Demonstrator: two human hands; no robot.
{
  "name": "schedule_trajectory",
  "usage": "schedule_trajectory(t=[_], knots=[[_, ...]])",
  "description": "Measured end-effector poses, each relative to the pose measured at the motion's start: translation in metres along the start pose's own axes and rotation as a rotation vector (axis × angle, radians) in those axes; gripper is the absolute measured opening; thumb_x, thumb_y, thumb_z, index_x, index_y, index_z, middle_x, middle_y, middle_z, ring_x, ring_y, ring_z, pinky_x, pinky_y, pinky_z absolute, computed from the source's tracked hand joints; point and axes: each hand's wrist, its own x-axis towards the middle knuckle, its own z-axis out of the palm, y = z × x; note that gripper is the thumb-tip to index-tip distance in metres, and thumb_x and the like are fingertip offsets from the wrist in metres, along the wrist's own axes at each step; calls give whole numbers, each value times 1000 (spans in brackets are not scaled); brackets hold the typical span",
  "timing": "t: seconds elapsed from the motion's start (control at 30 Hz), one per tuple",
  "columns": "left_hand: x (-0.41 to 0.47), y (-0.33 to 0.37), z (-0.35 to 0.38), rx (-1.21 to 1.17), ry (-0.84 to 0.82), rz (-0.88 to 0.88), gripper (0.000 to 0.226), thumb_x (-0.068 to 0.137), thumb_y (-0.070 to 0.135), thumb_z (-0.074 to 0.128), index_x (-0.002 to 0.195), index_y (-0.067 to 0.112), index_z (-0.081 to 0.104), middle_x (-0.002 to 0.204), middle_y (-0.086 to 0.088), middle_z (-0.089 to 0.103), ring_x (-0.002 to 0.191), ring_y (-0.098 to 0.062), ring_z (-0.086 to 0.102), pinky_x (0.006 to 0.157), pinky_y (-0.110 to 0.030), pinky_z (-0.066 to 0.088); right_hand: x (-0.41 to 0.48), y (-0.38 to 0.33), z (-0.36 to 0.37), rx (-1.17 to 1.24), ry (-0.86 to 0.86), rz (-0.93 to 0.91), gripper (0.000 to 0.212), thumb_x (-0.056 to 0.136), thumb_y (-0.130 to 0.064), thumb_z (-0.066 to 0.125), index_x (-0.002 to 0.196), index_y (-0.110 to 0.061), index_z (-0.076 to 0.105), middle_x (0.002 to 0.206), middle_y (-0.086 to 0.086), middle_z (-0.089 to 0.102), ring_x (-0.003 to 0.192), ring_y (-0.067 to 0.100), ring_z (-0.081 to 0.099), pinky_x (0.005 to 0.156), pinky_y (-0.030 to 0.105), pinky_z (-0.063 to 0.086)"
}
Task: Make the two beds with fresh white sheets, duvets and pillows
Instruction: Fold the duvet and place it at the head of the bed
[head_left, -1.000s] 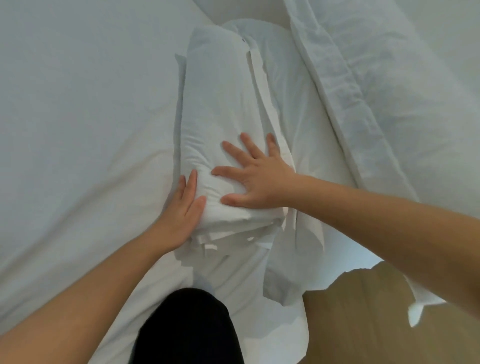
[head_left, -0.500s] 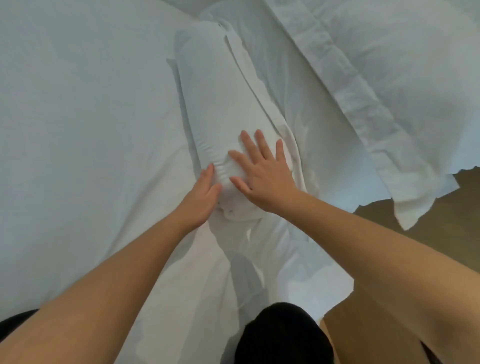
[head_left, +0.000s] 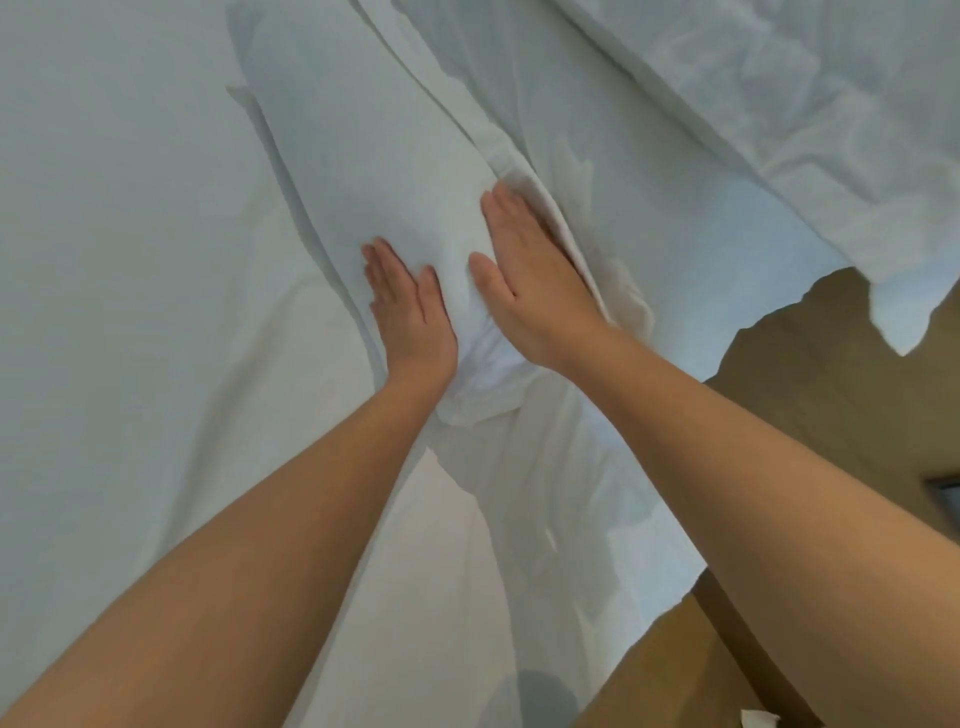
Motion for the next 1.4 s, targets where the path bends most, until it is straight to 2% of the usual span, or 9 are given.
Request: schedule_trajectory(t=[0.17,0.37,0.63,0.87,1.03,1.17,1.23,1.33,1.4], knots=[[3,-16,-15,-56,-94,-24,59,106,33,20,154,16,-8,163,-2,-6,150,-17,1,122,-40,4,-5,1,7,-40,-45,49,62,105,-37,30,155,-7,11,164,9,5,151,18,0,122,33,0],[-9,7,-4,36,-34,-12,57,106,35,18,155,13,-3,163,-2,-6,149,-13,-4,117,-24,-5,-4,4,-6,-40,-81,38,61,105,-35,30,156,-8,10,164,7,4,151,17,0,122,34,0],[-5,2,-15,76,-93,9,57,106,34,17,154,12,-6,163,-2,-10,149,-13,-6,121,-30,-5,0,2,0,-73,-142,9,64,103,-38,30,157,-9,8,165,6,0,151,15,-3,122,34,-1],[26,16,-12,-11,6,-17,57,106,35,18,155,13,-3,163,-1,-8,149,-13,-5,121,-32,-5,42,3,-10,-47,-107,-53,61,104,-34,30,155,-6,13,164,10,4,151,15,3,122,35,6],[38,4,-15,16,-44,9,69,94,51,15,156,23,4,163,2,8,149,-17,11,121,-43,12,54,7,2,-28,-154,-81,63,104,-34,30,156,-7,8,165,7,-1,151,12,-2,122,30,2],[41,4,-17,61,-54,29,56,105,36,18,155,17,0,164,1,1,149,-12,3,122,-39,6,65,7,1,-79,-180,-114,65,103,-38,29,157,-10,5,165,4,-4,151,12,-5,122,41,5],[38,0,-21,75,-58,46,56,106,34,18,155,17,0,164,2,1,149,-11,2,123,-38,5,67,3,3,-134,-208,-184,64,103,-34,31,156,-7,7,164,9,-1,151,17,-3,122,35,0],[42,-4,-31,59,-75,65,64,100,47,16,156,20,0,163,5,1,149,-7,1,123,-36,5,76,-6,-8,-193,-74,-404,58,101,-25,34,153,-3,20,163,13,13,151,24,7,120,30,0],[48,0,-34,75,-18,64,62,102,43,18,155,18,-2,163,4,-3,149,-8,-2,123,-35,2,88,-7,-16,-256,13,-404,60,101,-29,34,153,-4,21,163,13,12,151,26,5,120,35,0]])
